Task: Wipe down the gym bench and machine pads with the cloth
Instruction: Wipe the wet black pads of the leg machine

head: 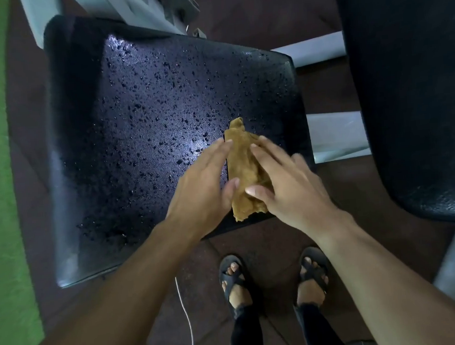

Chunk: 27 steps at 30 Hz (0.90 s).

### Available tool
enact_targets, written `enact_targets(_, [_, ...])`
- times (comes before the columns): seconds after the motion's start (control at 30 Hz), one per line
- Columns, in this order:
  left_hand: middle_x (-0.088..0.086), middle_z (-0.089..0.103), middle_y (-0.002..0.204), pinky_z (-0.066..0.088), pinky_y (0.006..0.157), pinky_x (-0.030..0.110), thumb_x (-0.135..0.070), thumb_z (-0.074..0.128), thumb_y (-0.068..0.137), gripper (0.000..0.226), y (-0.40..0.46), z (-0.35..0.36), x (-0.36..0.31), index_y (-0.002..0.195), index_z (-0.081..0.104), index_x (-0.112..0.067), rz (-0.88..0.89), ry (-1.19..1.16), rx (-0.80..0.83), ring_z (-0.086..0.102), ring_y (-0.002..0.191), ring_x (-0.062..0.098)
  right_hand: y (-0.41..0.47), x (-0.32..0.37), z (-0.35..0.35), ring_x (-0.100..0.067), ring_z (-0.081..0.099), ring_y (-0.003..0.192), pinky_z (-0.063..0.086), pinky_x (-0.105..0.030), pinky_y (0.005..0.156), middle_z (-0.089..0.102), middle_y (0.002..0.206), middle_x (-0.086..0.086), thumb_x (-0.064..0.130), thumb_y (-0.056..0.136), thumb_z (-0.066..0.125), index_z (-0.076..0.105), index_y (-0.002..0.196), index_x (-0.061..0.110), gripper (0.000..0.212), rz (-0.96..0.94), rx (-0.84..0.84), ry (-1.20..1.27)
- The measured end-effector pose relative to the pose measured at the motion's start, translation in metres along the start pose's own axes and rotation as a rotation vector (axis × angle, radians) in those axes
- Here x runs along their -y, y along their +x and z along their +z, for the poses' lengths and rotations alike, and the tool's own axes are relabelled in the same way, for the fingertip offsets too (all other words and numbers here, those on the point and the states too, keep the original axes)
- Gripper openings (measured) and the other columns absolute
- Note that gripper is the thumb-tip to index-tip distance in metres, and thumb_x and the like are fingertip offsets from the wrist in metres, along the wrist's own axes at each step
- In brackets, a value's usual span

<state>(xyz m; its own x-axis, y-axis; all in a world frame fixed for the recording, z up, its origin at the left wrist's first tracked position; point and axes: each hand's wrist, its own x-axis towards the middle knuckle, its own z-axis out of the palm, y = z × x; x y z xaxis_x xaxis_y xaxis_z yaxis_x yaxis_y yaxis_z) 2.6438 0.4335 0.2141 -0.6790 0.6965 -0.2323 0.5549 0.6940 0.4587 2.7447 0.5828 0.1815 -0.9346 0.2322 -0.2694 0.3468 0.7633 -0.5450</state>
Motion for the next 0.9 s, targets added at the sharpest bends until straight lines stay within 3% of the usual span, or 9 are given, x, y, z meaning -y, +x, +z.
enact_targets(0.07, [0.001, 0.039, 0.152, 0.042, 0.105, 0.042, -0.026, 0.059, 0.094, 0.059, 0.007, -0.005, 0.006, 0.148, 0.036, -0.02, -0.003, 0.014, -0.088, 0.049, 0.126, 0.023, 0.002, 0.003, 0.006, -0.029, 0.037, 0.127, 0.039, -0.046, 0.1, 0.025, 0.159, 0.002, 0.053, 0.096, 0.042, 0.035, 0.147, 0.022, 0.061, 0.033, -0.207, 0.065])
enact_targets(0.13, [0.003, 0.04, 0.151, 0.035, 0.109, 0.038, -0.028, 0.051, 0.098, 0.052, 0.018, -0.008, 0.015, 0.147, 0.037, -0.018, -0.003, 0.073, -0.182, 0.041, 0.132, 0.022, 0.01, 0.016, 0.017, -0.03, 0.026, 0.141, 0.026, -0.047, 0.114, 0.028, 0.157, -0.006, 0.048, 0.1, 0.033, 0.037, 0.146, 0.016, 0.056, 0.076, -0.313, 0.098])
enact_targets(0.2, [0.008, 0.039, 0.151, 0.034, 0.109, 0.042, -0.032, 0.043, 0.1, 0.049, 0.03, -0.012, 0.025, 0.146, 0.039, -0.014, 0.008, 0.216, -0.23, 0.04, 0.132, 0.028, 0.021, 0.034, 0.033, -0.028, 0.007, 0.149, 0.011, -0.046, 0.12, 0.015, 0.162, -0.007, 0.045, 0.101, 0.025, 0.023, 0.152, 0.017, 0.058, 0.097, -0.235, 0.074])
enact_targets(0.27, [0.008, 0.03, 0.157, 0.03, 0.112, 0.047, -0.039, 0.031, 0.102, 0.053, 0.035, -0.013, 0.036, 0.149, 0.033, -0.015, -0.011, 0.39, -0.17, 0.031, 0.139, 0.031, 0.029, 0.045, 0.053, -0.025, -0.003, 0.15, 0.005, -0.046, 0.121, 0.003, 0.163, -0.005, 0.044, 0.102, 0.023, 0.01, 0.154, 0.017, 0.06, 0.102, -0.176, 0.034])
enact_targets(0.37, [0.003, 0.006, 0.163, 0.015, 0.118, 0.047, -0.049, 0.015, 0.102, 0.06, 0.033, -0.005, 0.053, 0.155, 0.012, -0.019, -0.081, 0.578, -0.021, 0.006, 0.148, 0.03, 0.033, 0.044, 0.069, -0.025, 0.002, 0.15, 0.01, -0.045, 0.12, 0.006, 0.163, -0.005, 0.045, 0.101, 0.025, 0.011, 0.154, 0.017, 0.061, 0.124, -0.226, 0.003])
enact_targets(0.43, [0.001, -0.003, 0.163, 0.008, 0.119, 0.045, -0.052, 0.011, 0.101, 0.063, 0.03, 0.002, 0.059, 0.155, 0.002, -0.021, -0.094, 0.652, -0.008, -0.003, 0.149, 0.028, 0.033, 0.04, 0.073, -0.026, 0.003, 0.15, 0.012, -0.045, 0.119, 0.006, 0.163, -0.004, 0.045, 0.102, 0.025, 0.011, 0.154, 0.018, 0.061, 0.11, -0.235, -0.013])
enact_targets(0.7, [-0.001, -0.01, 0.163, 0.004, 0.12, 0.044, -0.052, 0.002, 0.099, 0.062, 0.031, 0.003, 0.058, 0.154, -0.005, -0.023, -0.109, 0.676, -0.022, -0.008, 0.149, 0.026, 0.041, 0.033, 0.071, -0.031, 0.0, 0.15, 0.015, -0.048, 0.118, 0.001, 0.164, -0.003, 0.042, 0.102, 0.021, 0.007, 0.155, 0.022, 0.058, 0.109, -0.211, -0.037])
enact_targets(0.9, [-0.002, -0.015, 0.162, 0.002, 0.12, 0.044, -0.05, 0.002, 0.1, 0.06, 0.032, 0.007, 0.057, 0.153, -0.01, -0.025, -0.126, 0.662, -0.028, -0.012, 0.148, 0.024, 0.094, 0.016, 0.047, -0.033, 0.002, 0.149, 0.013, -0.049, 0.119, 0.005, 0.163, -0.007, 0.037, 0.103, 0.023, 0.008, 0.155, 0.019, 0.057, 0.151, -0.243, -0.027])
